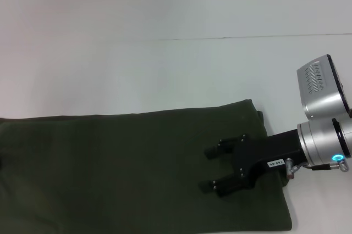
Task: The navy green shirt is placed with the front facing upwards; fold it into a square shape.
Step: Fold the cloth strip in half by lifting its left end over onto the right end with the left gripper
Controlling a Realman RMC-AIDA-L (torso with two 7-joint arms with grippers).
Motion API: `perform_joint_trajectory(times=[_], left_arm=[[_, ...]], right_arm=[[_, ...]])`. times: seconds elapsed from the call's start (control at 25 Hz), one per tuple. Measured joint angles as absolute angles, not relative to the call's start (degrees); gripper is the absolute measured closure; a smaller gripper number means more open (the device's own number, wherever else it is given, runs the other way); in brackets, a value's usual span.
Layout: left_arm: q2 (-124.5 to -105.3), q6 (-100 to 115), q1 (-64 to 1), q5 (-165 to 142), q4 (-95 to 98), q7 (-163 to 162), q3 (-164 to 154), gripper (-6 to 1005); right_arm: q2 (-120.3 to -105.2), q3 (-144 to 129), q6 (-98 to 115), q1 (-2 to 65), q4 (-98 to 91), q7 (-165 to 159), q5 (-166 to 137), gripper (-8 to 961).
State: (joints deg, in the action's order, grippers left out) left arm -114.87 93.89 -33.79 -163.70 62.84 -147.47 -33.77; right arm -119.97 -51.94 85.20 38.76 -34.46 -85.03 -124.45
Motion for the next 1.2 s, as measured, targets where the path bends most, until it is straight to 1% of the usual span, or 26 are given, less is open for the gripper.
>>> perform_joint_trajectory(times=[0.2,0.44,0.56,0.68,0.84,0.96,1.2], left_arm=[[-114.87,92.29,-32.73,-163.74,62.89,-149.25,-36.50,869],[-115.04,91.84,-31.47,-163.75,65.68,-150.13,-38.32,593],[-115.65,92.08,-30.54,-163.75,70.28,-150.69,-38.14,454],[-116.26,93.81,-29.97,-163.50,74.80,-150.72,-37.79,433],[-116.33,98.23,-30.75,-160.47,74.76,-150.05,-36.61,404],[-115.73,99.79,-31.85,-155.82,69.84,-148.95,-35.26,383],[-113.42,97.04,-33.09,-151.92,58.98,-147.21,-34.60,377]], right_arm=[[-119.91,-51.95,85.36,38.76,-34.51,-85.17,-124.45,53],[-119.88,-51.94,85.30,38.73,-34.60,-85.16,-124.45,54],[-119.87,-51.94,85.33,38.71,-34.74,-85.20,-124.45,54],[-119.87,-51.86,85.46,38.68,-34.78,-85.33,-124.46,53],[-119.82,-51.76,85.39,38.56,-34.81,-85.39,-124.45,53],[-119.80,-51.80,85.24,38.45,-34.81,-85.41,-124.46,53],[-119.70,-51.71,85.35,38.41,-34.85,-85.43,-124.45,54]])
